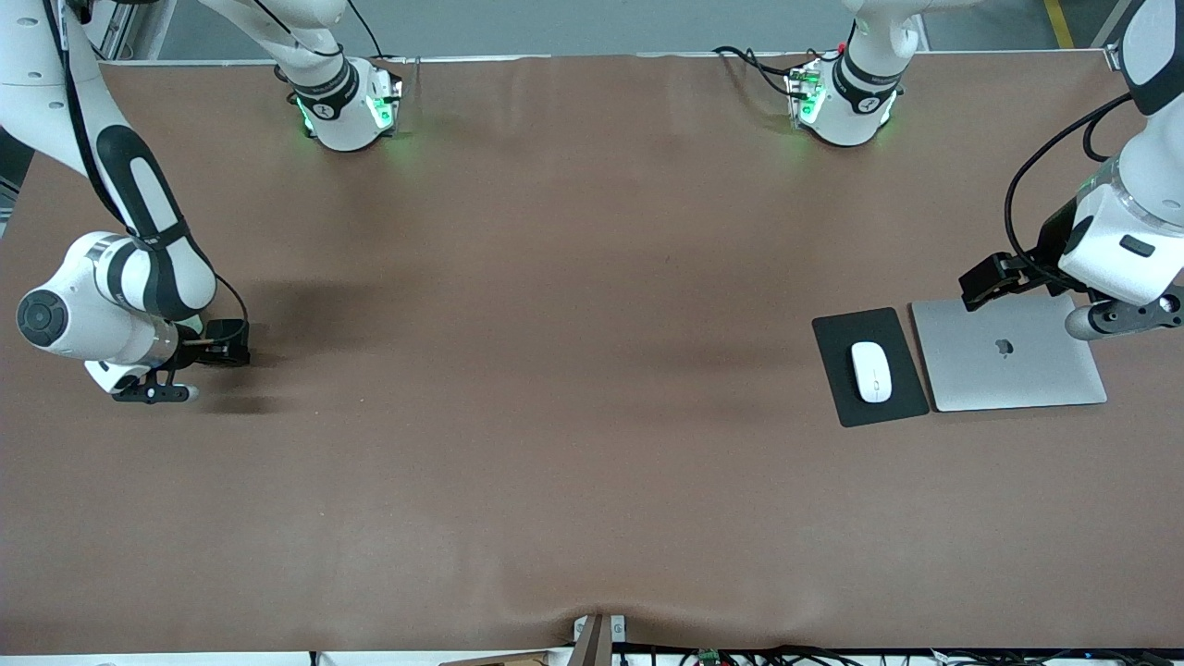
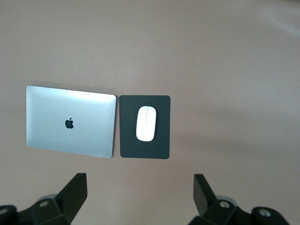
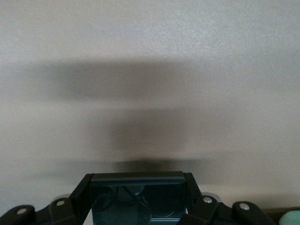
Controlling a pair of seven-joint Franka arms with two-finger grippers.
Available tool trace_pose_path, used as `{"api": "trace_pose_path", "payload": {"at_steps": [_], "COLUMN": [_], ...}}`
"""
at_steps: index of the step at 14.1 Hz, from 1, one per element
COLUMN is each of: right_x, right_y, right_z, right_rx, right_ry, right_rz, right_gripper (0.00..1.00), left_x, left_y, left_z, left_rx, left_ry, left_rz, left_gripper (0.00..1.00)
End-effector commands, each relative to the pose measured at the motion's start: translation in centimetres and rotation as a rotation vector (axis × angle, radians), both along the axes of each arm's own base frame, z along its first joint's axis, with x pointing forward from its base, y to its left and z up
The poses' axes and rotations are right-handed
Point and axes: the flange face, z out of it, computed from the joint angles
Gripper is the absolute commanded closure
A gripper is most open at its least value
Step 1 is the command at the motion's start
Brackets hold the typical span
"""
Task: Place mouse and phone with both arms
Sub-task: 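Lower the black phone beside the green plush and open the right gripper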
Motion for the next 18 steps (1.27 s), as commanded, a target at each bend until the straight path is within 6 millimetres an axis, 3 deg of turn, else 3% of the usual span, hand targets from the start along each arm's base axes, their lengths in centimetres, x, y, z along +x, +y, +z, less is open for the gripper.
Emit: {"api": "trace_pose_path", "payload": {"at_steps": [1,6,7,8,10,11,15,18], "right_x": [-0.7,-1.3,-1.4,-1.4,-1.5,-1.5,-0.8,1.4], "right_y": [-0.9,-1.7,-2.1,-2.2,-2.1,-2.1,-1.6,-0.2], "right_z": [-0.2,-1.2,-1.4,-1.5,-1.7,-1.7,-0.9,1.7], "right_rx": [-0.001,0.003,0.004,0.004,0.006,0.006,0.002,-0.009], "right_ry": [0.001,0.018,0.017,0.017,0.022,0.023,0.012,-0.036], "right_rz": [0.004,-0.011,-0.02,-0.022,-0.022,-0.022,-0.008,0.02], "right_gripper": [0.93,0.85,0.79,0.62,0.08,0.0,0.0,0.0], "left_x": [-1.6,-4.2,-4.7,-5.3,-5.9,-6.0,-6.3,-6.3], "left_y": [0.2,1.0,1.0,1.0,0.7,0.8,1.3,2.0], "left_z": [0.4,0.5,0.9,1.1,1.6,1.6,2.0,1.9], "left_rx": [0.021,0.025,0.022,0.022,-0.006,-0.018,-0.03,-0.075], "left_ry": [0.006,-0.02,-0.024,-0.026,-0.03,-0.028,-0.032,-0.019], "left_rz": [-0.041,-0.079,-0.083,-0.086,-0.087,-0.083,-0.074,-0.055], "left_gripper": [0.0,0.0,0.0,0.0,0.0,0.0,0.0,0.0]}}
